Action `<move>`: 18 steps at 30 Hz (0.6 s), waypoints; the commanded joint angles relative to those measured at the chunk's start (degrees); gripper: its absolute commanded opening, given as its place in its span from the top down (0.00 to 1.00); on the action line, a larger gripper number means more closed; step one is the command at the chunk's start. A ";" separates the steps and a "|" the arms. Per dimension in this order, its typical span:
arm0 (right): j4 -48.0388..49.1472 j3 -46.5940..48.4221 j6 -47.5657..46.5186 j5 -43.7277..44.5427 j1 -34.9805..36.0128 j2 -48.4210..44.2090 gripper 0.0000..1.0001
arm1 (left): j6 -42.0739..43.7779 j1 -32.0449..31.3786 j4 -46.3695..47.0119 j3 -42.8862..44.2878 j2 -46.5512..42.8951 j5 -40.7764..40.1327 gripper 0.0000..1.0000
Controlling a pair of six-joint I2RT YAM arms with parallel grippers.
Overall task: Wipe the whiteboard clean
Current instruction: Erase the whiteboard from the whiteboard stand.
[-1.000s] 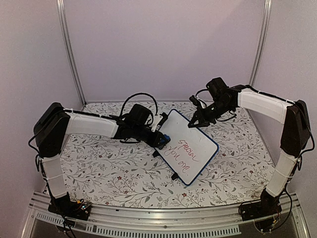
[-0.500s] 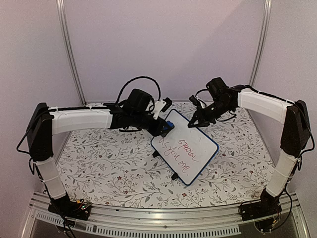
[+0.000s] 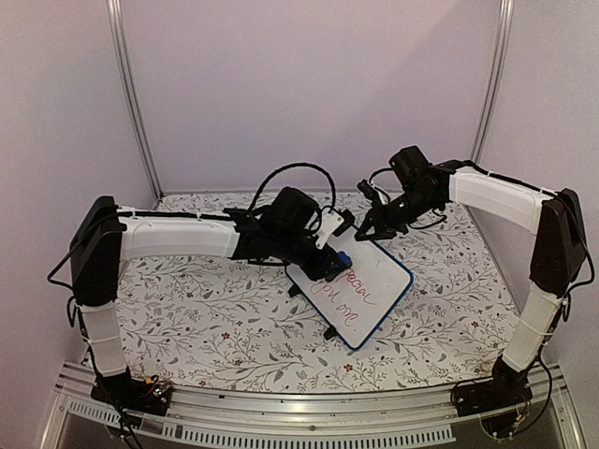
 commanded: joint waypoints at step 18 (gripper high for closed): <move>-4.61 -1.64 -1.82 1.01 1.40 0.93 1.00 | -0.65 3.06 4.76 -3.37 0.58 -0.48 1.00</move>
